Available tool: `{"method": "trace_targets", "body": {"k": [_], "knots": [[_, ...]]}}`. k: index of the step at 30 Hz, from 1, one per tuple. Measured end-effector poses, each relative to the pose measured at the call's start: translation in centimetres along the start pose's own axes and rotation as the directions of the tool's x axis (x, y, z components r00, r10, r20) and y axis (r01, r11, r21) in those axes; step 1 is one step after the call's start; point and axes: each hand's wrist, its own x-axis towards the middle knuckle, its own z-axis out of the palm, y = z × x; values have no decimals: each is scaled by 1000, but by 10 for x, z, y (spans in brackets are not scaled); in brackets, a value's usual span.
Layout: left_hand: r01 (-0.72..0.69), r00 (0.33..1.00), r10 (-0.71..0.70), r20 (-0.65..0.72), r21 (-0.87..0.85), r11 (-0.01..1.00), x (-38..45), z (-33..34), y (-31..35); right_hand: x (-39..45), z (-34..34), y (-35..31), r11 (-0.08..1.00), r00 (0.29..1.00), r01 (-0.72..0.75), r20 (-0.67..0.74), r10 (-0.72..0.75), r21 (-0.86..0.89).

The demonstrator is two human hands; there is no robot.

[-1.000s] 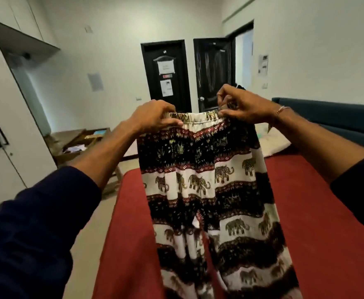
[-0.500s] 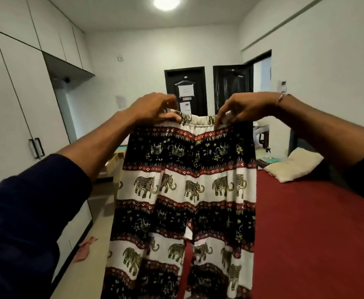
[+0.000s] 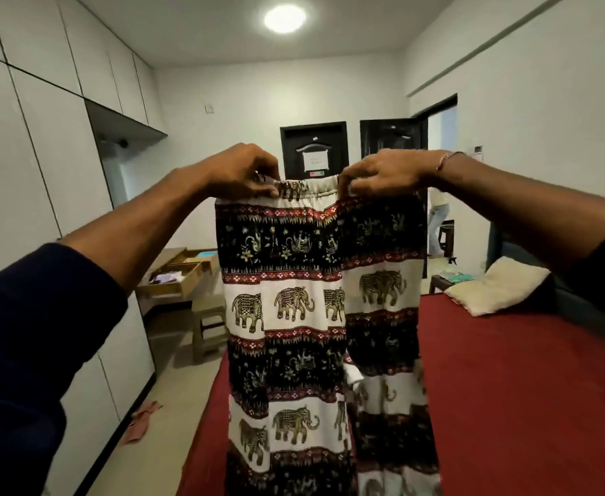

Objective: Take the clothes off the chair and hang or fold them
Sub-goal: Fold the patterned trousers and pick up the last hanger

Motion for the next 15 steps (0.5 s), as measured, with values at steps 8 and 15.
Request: {"method": "trace_targets", "body": {"k": [8,15], "knots": [[41,999,-41,16,-18,999,15,2,8,1,-3,3,995,987,-11,156,26,-98],[25,995,-28,-92,-28,999,25,8,20,2,-10,4,993,971,-67,223,88,-99]]}}
